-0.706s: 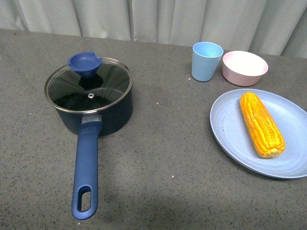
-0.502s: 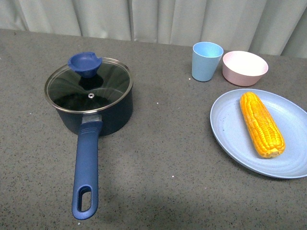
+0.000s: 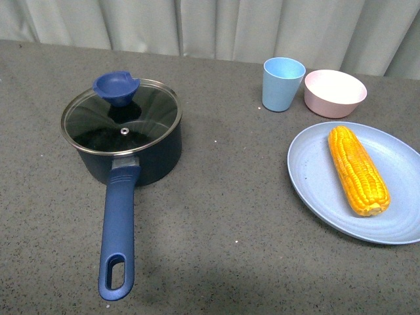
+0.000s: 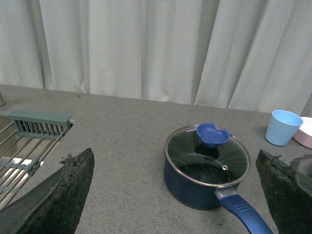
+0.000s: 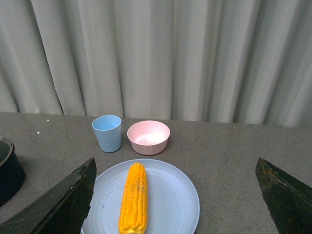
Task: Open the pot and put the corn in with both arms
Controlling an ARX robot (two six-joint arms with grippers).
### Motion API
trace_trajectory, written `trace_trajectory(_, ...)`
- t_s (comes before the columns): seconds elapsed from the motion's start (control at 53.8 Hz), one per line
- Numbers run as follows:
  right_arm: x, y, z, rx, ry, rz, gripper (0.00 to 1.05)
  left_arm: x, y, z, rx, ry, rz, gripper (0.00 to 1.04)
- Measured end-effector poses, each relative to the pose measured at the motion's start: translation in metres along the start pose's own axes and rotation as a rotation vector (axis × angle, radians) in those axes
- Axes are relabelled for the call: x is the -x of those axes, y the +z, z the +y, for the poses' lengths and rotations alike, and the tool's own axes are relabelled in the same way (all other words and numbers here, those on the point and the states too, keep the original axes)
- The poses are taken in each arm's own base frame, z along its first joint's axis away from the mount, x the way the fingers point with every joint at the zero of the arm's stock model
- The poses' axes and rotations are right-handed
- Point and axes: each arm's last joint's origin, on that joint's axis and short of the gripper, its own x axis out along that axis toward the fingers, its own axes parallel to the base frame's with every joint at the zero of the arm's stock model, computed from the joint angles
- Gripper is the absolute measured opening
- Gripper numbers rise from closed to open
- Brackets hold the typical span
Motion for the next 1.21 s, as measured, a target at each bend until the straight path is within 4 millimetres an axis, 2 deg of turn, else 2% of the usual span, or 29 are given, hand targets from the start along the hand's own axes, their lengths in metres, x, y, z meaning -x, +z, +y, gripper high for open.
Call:
trace_trajectory(1.059, 0.0000, 0.0000, 0.0000, 0.000, 0.000, 0.000, 0.96, 0.0000, 0.0000, 0.0000, 0.000, 0.002, 0.000, 0.98)
trace_trajectory(1.208, 0.0000, 0.0000, 0.0000, 0.000, 0.000, 0.000, 0.96, -0.0078, 0.0016, 0.0012, 0.039, 0.266, -0.001, 0.98)
